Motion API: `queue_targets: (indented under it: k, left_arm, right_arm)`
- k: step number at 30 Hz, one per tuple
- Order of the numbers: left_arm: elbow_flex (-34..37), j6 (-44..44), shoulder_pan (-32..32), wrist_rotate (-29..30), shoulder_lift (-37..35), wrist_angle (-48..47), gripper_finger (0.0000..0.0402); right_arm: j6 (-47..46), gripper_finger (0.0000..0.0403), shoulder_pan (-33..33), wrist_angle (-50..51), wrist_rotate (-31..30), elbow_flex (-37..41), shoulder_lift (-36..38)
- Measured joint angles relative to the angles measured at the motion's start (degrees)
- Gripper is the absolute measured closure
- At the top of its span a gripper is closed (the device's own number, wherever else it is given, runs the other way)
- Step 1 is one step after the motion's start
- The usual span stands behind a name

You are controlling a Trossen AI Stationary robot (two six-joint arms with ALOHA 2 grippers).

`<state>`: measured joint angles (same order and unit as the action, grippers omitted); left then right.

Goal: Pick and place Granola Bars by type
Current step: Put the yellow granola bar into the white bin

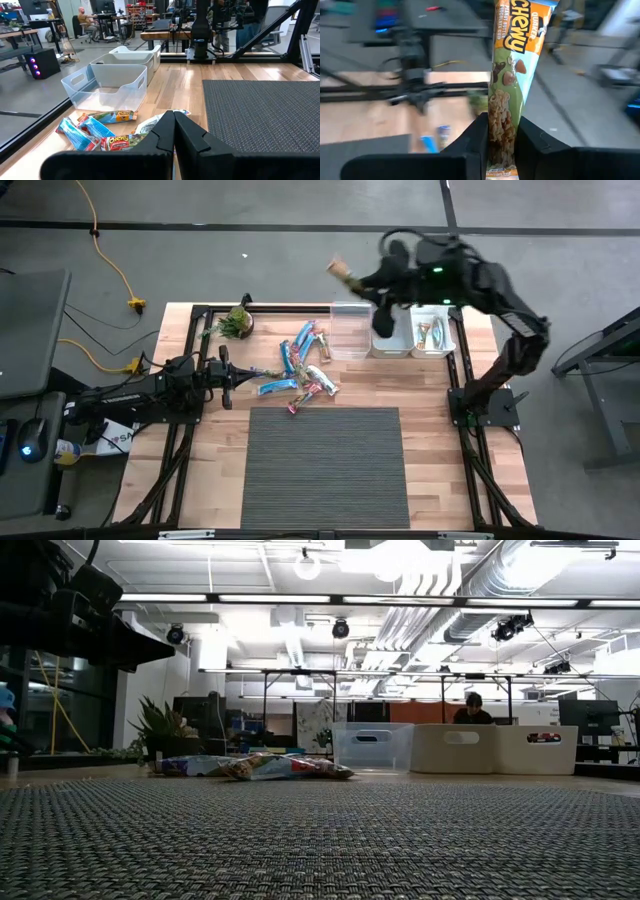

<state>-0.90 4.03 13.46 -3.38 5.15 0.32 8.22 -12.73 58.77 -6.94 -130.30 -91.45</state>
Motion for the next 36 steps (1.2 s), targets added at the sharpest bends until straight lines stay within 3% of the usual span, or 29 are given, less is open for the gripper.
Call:
queue_targets:
  k: [9, 14, 17, 23, 29, 36]
  left_arm:
    - [0.0, 0.0, 0.0, 0.0, 0.0, 0.0, 0.04]
    - [0.0, 0.0, 0.0, 0.0, 0.0, 0.0, 0.04]
    - [0.0, 0.0, 0.0, 0.0, 0.0, 0.0, 0.04]
    - [0.0, 0.0, 0.0, 0.0, 0.0, 0.0, 0.04]
    - [0.0, 0.0, 0.0, 0.0, 0.0, 0.0, 0.04]
    - [0.0, 0.0, 0.0, 0.0, 0.0, 0.0, 0.04]
  right_arm:
    - [-1.1, 0.035, 0.0, 3.9, -22.9, 0.0, 5.4]
    - [-11.4, 0.035, -1.2, 11.3, -39.1, 0.0, 4.9]
    - [-20.9, 0.035, -3.7, 18.9, -44.1, 0.0, 3.9]
    - [-37.0, 0.035, -10.7, 30.8, -45.2, 1.2, 1.4]
    - [-39.6, 0.035, -18.5, 29.3, -42.1, 13.8, 1.8]
    - [-40.1, 0.035, -27.4, 22.6, -33.2, 34.2, 1.8]
